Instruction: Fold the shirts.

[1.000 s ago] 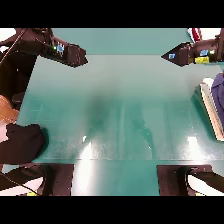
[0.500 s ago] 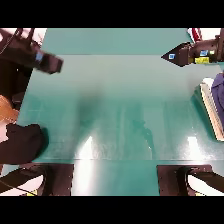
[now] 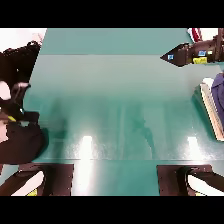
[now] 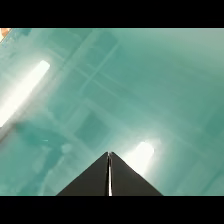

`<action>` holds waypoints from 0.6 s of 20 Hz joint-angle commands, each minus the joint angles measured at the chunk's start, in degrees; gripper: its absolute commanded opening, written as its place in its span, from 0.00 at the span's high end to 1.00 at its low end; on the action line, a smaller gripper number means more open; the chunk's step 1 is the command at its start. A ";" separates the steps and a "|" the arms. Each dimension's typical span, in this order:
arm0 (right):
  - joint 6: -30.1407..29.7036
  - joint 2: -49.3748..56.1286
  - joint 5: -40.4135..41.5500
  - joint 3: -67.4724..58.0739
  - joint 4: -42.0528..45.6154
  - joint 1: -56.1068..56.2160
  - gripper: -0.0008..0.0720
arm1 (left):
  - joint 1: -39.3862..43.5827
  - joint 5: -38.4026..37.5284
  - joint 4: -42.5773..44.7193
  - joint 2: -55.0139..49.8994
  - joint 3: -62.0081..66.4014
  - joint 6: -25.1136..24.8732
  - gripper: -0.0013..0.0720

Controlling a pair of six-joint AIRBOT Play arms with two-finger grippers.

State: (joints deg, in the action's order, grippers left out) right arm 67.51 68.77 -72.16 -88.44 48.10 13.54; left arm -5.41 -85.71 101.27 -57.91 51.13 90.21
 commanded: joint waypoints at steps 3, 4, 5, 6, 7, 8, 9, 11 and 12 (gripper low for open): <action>-0.02 2.34 -0.04 0.00 -0.57 0.04 0.96 | -2.97 4.33 1.57 0.52 -11.54 3.52 0.40; -0.02 2.71 -0.04 0.00 -0.52 0.04 0.96 | -2.97 4.22 1.53 0.61 -11.47 3.43 0.66; -0.02 2.89 -0.04 0.00 -0.52 0.04 0.96 | -2.97 4.13 1.55 0.63 -11.47 3.43 0.91; -0.02 2.82 0.00 0.00 -0.52 0.04 0.96 | -2.97 4.09 1.53 0.83 -11.41 3.39 0.95; -0.02 2.80 0.00 -0.02 -0.55 0.04 0.96 | -2.97 3.96 1.29 0.96 -10.64 3.39 0.95; 0.00 2.78 0.00 -0.02 -0.55 0.04 0.96 | -2.80 3.28 0.17 0.98 -8.44 3.17 0.95; -0.02 2.67 0.04 -0.02 -0.55 0.04 0.96 | -2.80 2.51 -2.27 1.07 -4.96 2.23 0.95; -0.02 1.38 0.74 -0.02 -0.50 0.02 0.96 | -2.80 1.29 -8.74 2.56 5.42 0.72 0.95; -0.02 0.17 2.05 -0.02 -0.48 0.02 0.96 | -2.80 1.07 -12.70 3.32 12.20 0.20 0.95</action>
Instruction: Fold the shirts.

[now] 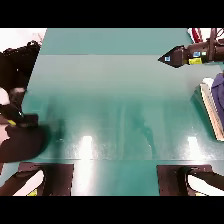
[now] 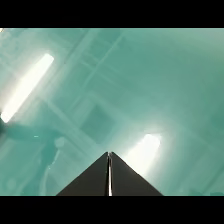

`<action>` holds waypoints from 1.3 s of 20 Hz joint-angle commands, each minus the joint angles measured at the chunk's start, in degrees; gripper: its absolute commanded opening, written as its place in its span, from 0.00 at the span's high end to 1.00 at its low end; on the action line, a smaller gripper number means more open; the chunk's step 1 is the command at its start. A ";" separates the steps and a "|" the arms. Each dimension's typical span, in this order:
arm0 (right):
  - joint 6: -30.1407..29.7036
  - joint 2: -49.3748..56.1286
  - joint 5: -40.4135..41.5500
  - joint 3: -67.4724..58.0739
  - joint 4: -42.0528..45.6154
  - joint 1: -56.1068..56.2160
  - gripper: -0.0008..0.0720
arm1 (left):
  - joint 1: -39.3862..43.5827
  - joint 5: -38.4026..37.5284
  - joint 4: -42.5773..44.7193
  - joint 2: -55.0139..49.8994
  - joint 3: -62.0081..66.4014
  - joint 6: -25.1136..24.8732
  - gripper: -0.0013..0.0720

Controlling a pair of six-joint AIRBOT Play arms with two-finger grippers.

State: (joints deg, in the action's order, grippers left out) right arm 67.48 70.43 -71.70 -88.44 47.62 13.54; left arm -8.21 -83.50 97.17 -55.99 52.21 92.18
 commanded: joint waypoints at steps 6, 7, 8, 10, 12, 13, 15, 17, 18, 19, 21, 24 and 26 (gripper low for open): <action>0.00 -10.43 16.31 -0.02 0.50 0.02 0.96 | 1.36 0.72 -40.35 1.88 45.40 -5.68 0.95; 0.00 -11.58 18.08 -0.02 0.52 0.02 0.96 | 4.20 2.21 -40.41 1.88 47.76 -5.66 0.95; 0.00 -12.68 19.47 -0.02 0.52 0.02 0.96 | 8.52 4.11 -39.45 1.88 49.03 -5.68 0.96; 0.00 -14.47 21.22 -0.02 0.57 0.02 0.96 | 18.58 7.63 -36.83 0.76 49.03 -5.73 0.95; 0.00 -15.61 21.81 0.00 0.57 0.02 0.96 | 28.37 7.93 -34.58 -3.41 49.05 -8.37 0.96; 0.00 -16.06 21.77 0.00 0.55 0.02 0.96 | 32.68 7.45 -34.36 -6.19 49.05 -9.25 0.95; 0.00 -16.83 21.70 0.00 0.52 0.02 0.96 | 40.09 5.97 -34.36 -13.05 49.05 -12.72 0.95; 0.00 -17.57 21.53 0.00 0.52 0.02 0.96 | 44.96 5.05 -34.34 -20.39 49.05 -18.36 0.95; 0.00 -17.90 21.31 0.00 0.55 0.02 0.96 | 45.92 5.14 -34.27 -23.41 49.05 -19.08 0.76; 0.00 -18.21 21.03 0.00 0.52 0.02 0.96 | 46.07 5.09 -34.16 -26.16 49.05 -18.84 0.39; 0.00 -18.56 20.24 -0.02 0.57 0.02 0.96 | 44.54 4.00 -30.58 -28.98 49.05 -16.20 0.32; 0.00 -18.53 20.09 0.00 0.59 0.02 0.96 | 37.57 -2.19 -27.58 -28.30 49.05 -14.73 0.32; 0.00 -18.53 20.09 0.00 0.61 0.02 0.96 | 30.88 -7.69 -27.47 -27.41 48.68 -14.05 0.32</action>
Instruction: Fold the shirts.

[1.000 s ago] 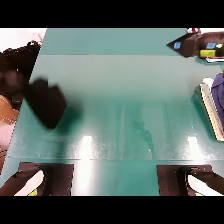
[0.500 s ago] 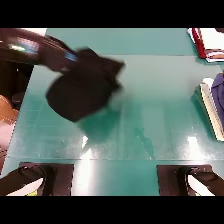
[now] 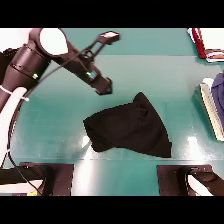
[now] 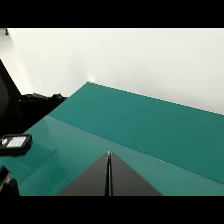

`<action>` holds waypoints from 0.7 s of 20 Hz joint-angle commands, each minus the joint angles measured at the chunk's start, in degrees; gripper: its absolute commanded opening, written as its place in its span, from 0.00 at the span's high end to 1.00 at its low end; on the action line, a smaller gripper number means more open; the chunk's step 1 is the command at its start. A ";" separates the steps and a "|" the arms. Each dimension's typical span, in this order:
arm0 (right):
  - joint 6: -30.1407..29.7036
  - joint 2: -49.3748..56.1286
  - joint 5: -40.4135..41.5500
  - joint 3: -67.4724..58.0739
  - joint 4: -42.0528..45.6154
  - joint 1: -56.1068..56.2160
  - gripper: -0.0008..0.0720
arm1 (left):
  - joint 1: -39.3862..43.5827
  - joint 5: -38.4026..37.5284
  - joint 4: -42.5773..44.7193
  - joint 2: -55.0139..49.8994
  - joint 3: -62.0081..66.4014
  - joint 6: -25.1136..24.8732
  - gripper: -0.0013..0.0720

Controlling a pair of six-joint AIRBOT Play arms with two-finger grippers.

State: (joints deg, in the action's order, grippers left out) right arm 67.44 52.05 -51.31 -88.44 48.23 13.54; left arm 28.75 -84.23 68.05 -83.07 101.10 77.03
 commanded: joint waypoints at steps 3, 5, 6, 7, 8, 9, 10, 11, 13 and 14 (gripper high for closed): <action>0.04 -0.15 -0.39 0.00 0.00 0.02 0.96 | -14.60 -5.60 1.27 3.52 -9.18 1.22 0.32; 0.04 0.02 -0.42 0.00 0.00 0.02 0.96 | -18.27 -2.16 -0.20 6.62 -19.80 1.11 0.32; 0.04 0.17 -0.44 0.02 -0.02 0.02 0.96 | -19.12 -0.22 -1.14 7.98 -25.59 0.92 0.32; 0.04 0.50 -0.79 0.02 -0.07 0.04 0.96 | -19.21 2.58 -1.84 9.01 -31.98 0.92 0.31; 0.04 0.94 -1.27 0.00 -0.09 0.04 0.96 | -19.21 5.75 -3.39 9.62 -38.14 0.90 0.31; 0.04 1.57 -1.97 0.00 -0.09 0.04 0.96 | -19.21 9.20 -6.14 9.66 -43.36 0.28 0.31; 0.04 2.10 -2.89 0.00 -0.07 0.02 0.96 | -19.21 13.31 -9.03 9.62 -48.17 -0.39 0.31; 0.04 2.73 -3.76 0.00 -0.09 0.04 0.96 | -19.21 17.66 -12.26 9.62 -52.63 -1.09 0.31; 0.04 3.89 -4.98 0.00 -0.09 0.04 0.96 | -19.21 23.98 -17.05 9.62 -57.96 -1.77 0.31; 0.04 4.33 -5.20 0.00 -0.11 0.04 0.96 | -19.21 25.51 -19.04 9.62 -59.23 -2.84 0.31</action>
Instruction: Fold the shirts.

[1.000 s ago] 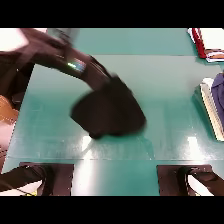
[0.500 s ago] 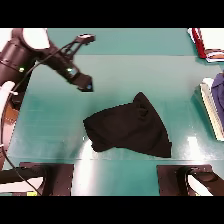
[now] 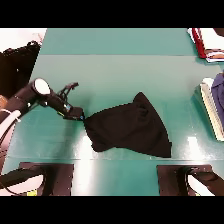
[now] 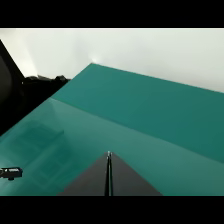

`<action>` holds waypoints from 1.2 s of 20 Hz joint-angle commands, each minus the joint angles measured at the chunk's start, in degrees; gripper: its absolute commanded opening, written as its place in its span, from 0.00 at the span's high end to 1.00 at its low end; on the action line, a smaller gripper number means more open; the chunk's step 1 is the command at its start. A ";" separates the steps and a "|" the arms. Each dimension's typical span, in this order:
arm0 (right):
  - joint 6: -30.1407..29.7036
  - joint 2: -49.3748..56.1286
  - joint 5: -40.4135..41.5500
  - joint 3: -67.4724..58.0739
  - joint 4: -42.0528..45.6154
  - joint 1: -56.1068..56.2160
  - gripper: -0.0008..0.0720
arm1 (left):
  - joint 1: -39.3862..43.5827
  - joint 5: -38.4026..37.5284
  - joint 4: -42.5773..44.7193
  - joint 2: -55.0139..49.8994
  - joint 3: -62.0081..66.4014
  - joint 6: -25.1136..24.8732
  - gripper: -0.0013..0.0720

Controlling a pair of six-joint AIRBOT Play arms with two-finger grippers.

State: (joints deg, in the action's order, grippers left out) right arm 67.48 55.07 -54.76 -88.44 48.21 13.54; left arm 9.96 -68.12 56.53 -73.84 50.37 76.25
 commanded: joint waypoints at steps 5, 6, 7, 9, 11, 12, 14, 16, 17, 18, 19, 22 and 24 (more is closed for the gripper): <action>0.00 1.64 -2.34 0.00 0.00 0.02 0.96 | -0.39 10.27 -10.51 0.39 -9.11 -2.80 0.58; 0.00 1.64 -2.45 0.00 0.00 0.02 0.96 | -0.39 10.23 -10.51 0.39 -9.11 -2.82 0.86; 0.00 1.64 -2.51 0.00 0.02 0.02 0.96 | -0.39 10.21 -10.54 0.39 -9.11 -2.84 0.95; 0.02 1.62 -3.52 0.00 1.20 0.02 0.96 | -0.42 9.55 -10.60 0.59 -8.90 -2.86 0.95; 0.24 1.64 -8.46 0.02 7.30 0.02 0.96 | -0.42 6.69 -7.93 1.11 -5.35 -2.84 0.95; 1.68 1.64 -12.81 0.04 11.32 0.02 0.96 | -0.42 5.29 -5.66 2.23 -2.45 -2.78 0.95; 5.77 1.62 -21.33 1.31 19.87 0.02 0.96 | -0.42 3.41 -1.11 4.68 4.55 -2.71 0.95; 8.70 1.22 -27.32 6.56 26.80 0.02 0.96 | -0.42 2.21 1.90 6.47 11.45 -2.71 0.95; 9.05 0.74 -27.96 10.36 28.30 0.02 0.96 | -0.42 2.10 2.32 7.13 13.99 -2.75 0.95; 9.07 0.44 -27.21 14.97 28.44 -0.26 0.96 | -0.42 2.10 2.64 7.56 16.26 -2.75 0.95; 9.07 0.46 -25.75 19.30 27.87 -0.92 0.96 | -0.42 2.10 2.69 7.69 17.88 -2.73 0.95; 9.07 3.85 -20.04 29.53 22.23 -3.65 0.35 | -0.42 2.05 2.69 7.67 19.34 -2.73 0.95; 9.01 8.96 -16.31 31.85 16.39 -5.51 0.26 | -0.42 2.03 2.71 7.67 19.34 -2.73 0.95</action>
State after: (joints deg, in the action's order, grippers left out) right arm 75.99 59.72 -75.24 -62.52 70.13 10.20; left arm 9.58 -66.00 58.54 -66.46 68.10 73.49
